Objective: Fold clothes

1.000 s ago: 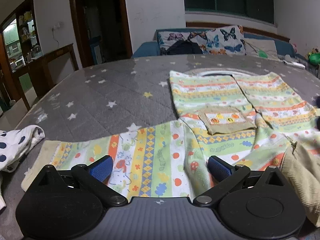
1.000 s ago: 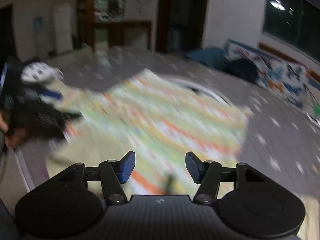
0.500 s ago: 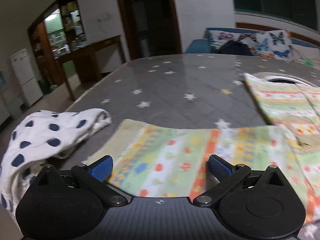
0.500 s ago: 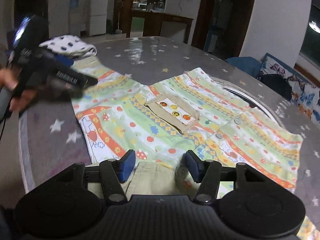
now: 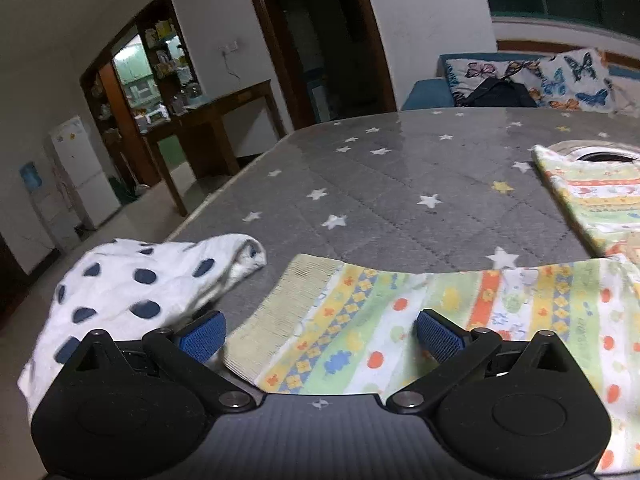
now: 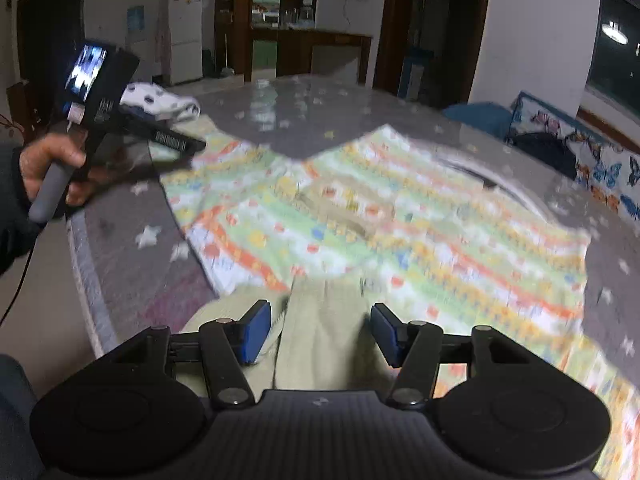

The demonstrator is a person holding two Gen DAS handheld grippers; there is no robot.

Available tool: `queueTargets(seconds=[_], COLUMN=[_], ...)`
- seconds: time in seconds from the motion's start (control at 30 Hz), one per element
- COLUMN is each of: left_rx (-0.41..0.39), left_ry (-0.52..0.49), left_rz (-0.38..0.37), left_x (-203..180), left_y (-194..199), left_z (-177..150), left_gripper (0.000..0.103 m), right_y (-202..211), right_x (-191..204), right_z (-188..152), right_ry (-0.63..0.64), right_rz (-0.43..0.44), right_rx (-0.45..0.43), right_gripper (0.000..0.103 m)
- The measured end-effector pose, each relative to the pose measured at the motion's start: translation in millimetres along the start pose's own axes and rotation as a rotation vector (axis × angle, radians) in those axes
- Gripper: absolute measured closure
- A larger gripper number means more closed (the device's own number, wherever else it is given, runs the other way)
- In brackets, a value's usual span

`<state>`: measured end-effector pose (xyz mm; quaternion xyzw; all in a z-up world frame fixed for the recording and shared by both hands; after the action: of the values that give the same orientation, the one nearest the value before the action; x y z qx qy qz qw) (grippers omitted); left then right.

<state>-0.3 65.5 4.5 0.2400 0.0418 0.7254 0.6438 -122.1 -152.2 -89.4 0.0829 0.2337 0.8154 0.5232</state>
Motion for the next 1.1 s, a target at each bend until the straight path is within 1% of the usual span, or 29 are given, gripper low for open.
queueTargets(seconds=[0.1, 0.13, 0.2, 0.27, 0.37, 0.43, 0.5, 0.6, 0.63, 0.67, 0.73, 0.87, 0.97, 1.03, 1.1], left_rx=[0.028, 0.042, 0.052, 0.032, -0.021, -0.054, -0.064, -0.080, -0.085, -0.091, -0.103, -0.088, -0.079, -0.070, -0.053], left_ry=[-0.003, 0.003, 0.023, 0.048, 0.064, 0.070, 0.077, 0.086, 0.085, 0.073, 0.039, -0.008, -0.024, -0.036, -0.048], left_rz=[0.035, 0.045, 0.041, -0.014, -0.135, -0.239, -0.346, -0.507, -0.553, -0.582, -0.624, -0.688, -0.713, -0.726, -0.731], left_x=[1, 1, -1, -9, -35, -58, -81, -117, -128, -138, -157, -175, -176, -177, -181], left_y=[-2, -2, 5, 18, 46, 62, 74, 93, 98, 102, 108, 112, 112, 110, 108], left_z=[3, 5, 9, 16, 31, 40, 46, 55, 57, 56, 51, 36, 25, 20, 14], left_gripper=[0.000, 0.000, 0.001, 0.001, 0.000, 0.000, 0.000, 0.000, 0.000, 0.000, 0.000, 0.001, 0.001, 0.001, 0.001], right_y=[8, 13, 22, 28, 25, 26, 33, 43, 45, 44, 44, 56, 65, 68, 66], right_x=[-3, -5, -10, -19, -25, -26, -31, -48, -55, -63, -72, -78, -96, -114, -137], right_z=[2, 5, 7, 3, -12, -18, -17, -16, -17, -22, -34, -37, -31, -24, -12], right_ry=[-0.029, -0.041, -0.060, -0.090, -0.120, -0.137, -0.158, -0.201, -0.219, -0.240, -0.263, -0.253, -0.243, -0.243, -0.262], right_rz=[0.006, 0.001, -0.024, -0.059, -0.071, -0.058, -0.061, -0.114, -0.133, -0.153, -0.176, -0.182, -0.223, -0.262, -0.296], right_rx=[-0.013, -0.031, -0.064, -0.064, -0.017, -0.008, -0.025, -0.056, -0.057, -0.040, -0.011, -0.020, -0.029, -0.043, -0.059], right_gripper=[0.047, 0.047, 0.047, 0.047, 0.047, 0.047, 0.047, 0.047, 0.047, 0.047, 0.046, 0.047, 0.048, 0.055, 0.056])
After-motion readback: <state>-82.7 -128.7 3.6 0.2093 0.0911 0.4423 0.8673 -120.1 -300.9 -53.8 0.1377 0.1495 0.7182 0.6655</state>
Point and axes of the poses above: each gripper's, at about its wrist camera, not at the fingertips, and y roughly against the way its jaws point, x to its left, z to its top, the point moved 3 cm from there along -y, roughly the way its jaws point, and after that the axes turned 13 degrees about -x, right-handed, at the moved point
